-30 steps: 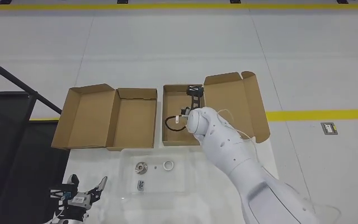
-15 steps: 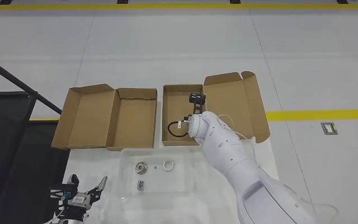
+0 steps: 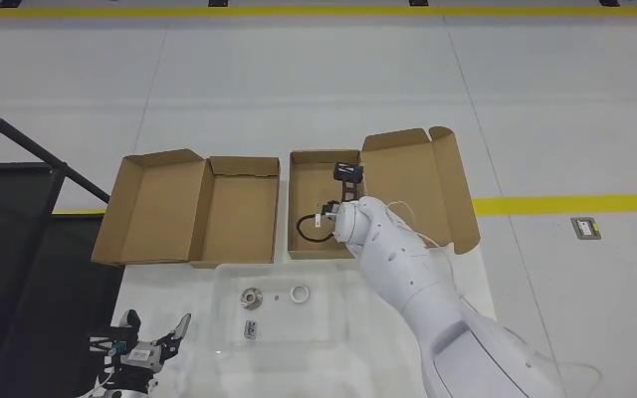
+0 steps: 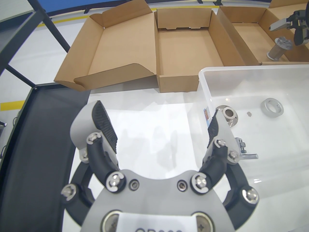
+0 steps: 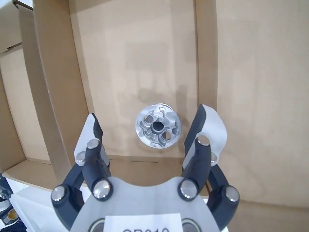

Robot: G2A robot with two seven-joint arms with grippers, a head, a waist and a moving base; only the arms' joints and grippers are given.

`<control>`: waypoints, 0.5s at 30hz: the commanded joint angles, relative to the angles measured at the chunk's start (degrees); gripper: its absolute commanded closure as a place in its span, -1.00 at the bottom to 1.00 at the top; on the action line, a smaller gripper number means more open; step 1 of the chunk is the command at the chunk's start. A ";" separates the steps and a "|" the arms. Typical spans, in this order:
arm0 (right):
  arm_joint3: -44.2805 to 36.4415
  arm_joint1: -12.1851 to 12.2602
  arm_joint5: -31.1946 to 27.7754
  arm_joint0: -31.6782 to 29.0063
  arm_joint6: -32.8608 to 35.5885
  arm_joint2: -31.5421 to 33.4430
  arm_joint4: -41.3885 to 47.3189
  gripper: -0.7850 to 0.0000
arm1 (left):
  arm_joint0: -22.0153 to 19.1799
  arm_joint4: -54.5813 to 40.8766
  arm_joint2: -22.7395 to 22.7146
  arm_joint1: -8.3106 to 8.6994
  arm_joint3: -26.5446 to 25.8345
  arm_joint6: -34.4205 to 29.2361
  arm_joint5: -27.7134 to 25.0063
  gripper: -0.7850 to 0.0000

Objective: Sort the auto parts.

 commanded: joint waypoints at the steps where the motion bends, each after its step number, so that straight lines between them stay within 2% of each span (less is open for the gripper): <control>1: -0.81 0.03 -1.81 0.13 -0.94 0.06 -0.24 -0.71 | 0.00 0.00 0.00 0.00 0.00 0.00 0.00 -1.00; 4: -2.60 0.07 -5.84 0.13 -1.92 -0.57 -2.11 -0.77 | 0.00 0.00 0.00 0.00 0.00 0.00 0.00 -1.00; 8: -5.51 0.07 -10.13 -0.65 -1.56 -2.06 -5.74 -0.75 | 0.00 0.00 0.00 0.00 0.00 0.00 0.00 -1.00; 12: -9.38 0.29 -15.56 -2.04 1.45 -4.74 -11.76 -1.00 | 0.00 0.00 0.00 0.00 0.00 0.00 0.00 -1.00; 15: -12.97 0.70 -17.30 -3.66 2.94 -5.96 -15.21 -1.00 | 0.00 0.00 0.00 0.00 0.00 0.00 0.00 -1.00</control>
